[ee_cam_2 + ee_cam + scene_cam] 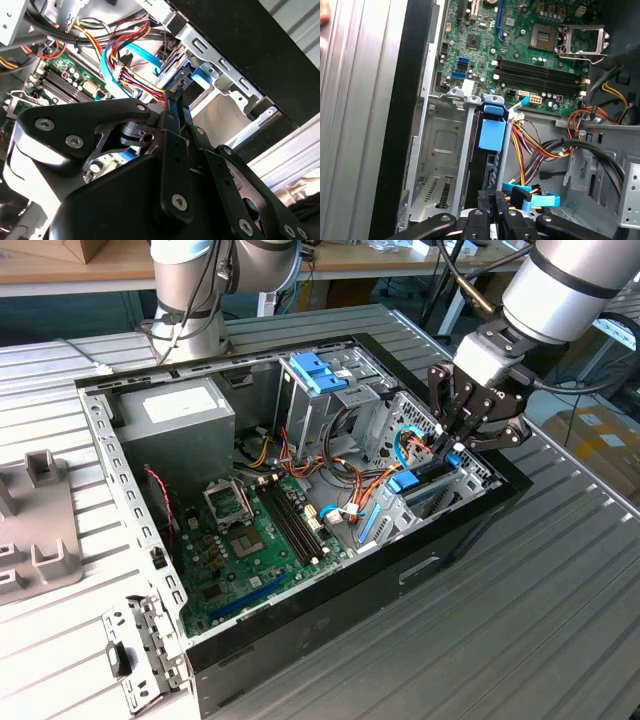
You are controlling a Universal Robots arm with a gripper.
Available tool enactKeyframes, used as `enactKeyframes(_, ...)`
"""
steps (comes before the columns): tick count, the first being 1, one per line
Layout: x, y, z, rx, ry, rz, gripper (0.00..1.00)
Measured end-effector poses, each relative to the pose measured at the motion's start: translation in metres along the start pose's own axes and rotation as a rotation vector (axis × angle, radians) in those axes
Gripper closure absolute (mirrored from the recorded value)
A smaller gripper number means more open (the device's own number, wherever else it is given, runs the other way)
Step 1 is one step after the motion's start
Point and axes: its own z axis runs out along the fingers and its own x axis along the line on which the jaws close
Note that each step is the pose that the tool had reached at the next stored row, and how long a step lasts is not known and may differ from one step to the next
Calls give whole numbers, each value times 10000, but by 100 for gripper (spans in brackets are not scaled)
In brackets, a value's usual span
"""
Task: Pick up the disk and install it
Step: 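Insert the first disk wire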
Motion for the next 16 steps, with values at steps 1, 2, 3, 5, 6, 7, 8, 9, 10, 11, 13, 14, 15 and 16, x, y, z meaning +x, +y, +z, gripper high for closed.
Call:
enactKeyframes(1,0,0,0,11,0,181,84)
enactKeyframes(2,0,0,0,21,-1,345,84)
enactKeyframes(3,0,0,0,27,-1,452,84)
enactKeyframes(5,0,0,0,47,-1,797,84)
enactKeyframes(6,0,0,0,54,-1,909,84)
enactKeyframes(7,0,0,0,67,1,1124,84)
enactKeyframes(8,0,0,0,73,1,1235,84)
enactKeyframes(9,0,0,0,80,0,1344,84)
enactKeyframes(10,0,0,0,90,0,1518,84)
enactKeyframes(11,0,0,1,94,0,1604,84)
enactKeyframes(13,0,0,0,96,1,1620,84)
enactKeyframes(14,0,0,1,96,0,1620,84)
enactKeyframes(15,0,0,0,96,1,1621,84)
enactKeyframes(16,-1,0,4,96,0,1627,84)
